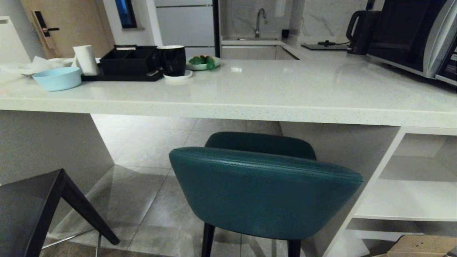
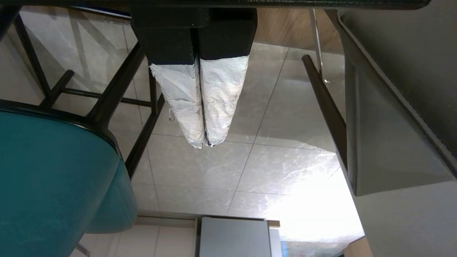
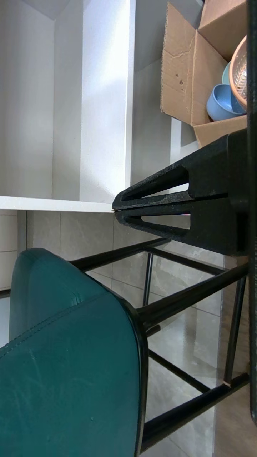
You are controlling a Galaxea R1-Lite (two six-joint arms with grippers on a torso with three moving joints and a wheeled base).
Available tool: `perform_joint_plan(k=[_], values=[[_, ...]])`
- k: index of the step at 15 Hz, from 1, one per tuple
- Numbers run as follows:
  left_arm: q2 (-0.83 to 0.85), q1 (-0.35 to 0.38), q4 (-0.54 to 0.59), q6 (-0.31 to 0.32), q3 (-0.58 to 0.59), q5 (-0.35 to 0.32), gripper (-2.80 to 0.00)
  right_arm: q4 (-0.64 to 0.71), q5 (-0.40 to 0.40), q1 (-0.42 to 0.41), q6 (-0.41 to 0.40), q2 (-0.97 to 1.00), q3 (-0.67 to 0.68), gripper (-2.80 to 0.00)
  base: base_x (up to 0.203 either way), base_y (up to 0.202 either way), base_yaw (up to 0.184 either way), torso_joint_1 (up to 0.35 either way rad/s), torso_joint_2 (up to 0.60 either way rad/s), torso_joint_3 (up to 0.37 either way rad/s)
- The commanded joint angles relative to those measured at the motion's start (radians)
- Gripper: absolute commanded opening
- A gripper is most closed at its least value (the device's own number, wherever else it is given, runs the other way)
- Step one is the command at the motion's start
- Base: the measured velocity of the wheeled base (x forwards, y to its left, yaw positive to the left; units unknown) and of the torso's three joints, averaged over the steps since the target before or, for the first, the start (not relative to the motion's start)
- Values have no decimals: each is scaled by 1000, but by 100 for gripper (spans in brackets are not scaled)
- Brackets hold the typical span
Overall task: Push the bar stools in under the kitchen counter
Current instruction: Pull the blue chair out from under the dining table
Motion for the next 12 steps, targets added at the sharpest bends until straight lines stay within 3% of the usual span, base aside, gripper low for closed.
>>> perform_joint_plan(k=[1, 6, 12], values=[[1, 3, 4, -1, 11, -1, -280, 0, 2, -1, -9, -2, 2, -280, 0, 0, 0, 0, 0, 0], [0, 3, -1, -3, 12, -1, -280, 2, 15, -1, -47, -2, 2, -280, 0, 0, 0, 0, 0, 0], [0, 4, -1, -3, 14, -1, -280, 3, 5, 1, -38, -2, 0, -280, 0, 0, 0, 0, 0, 0]])
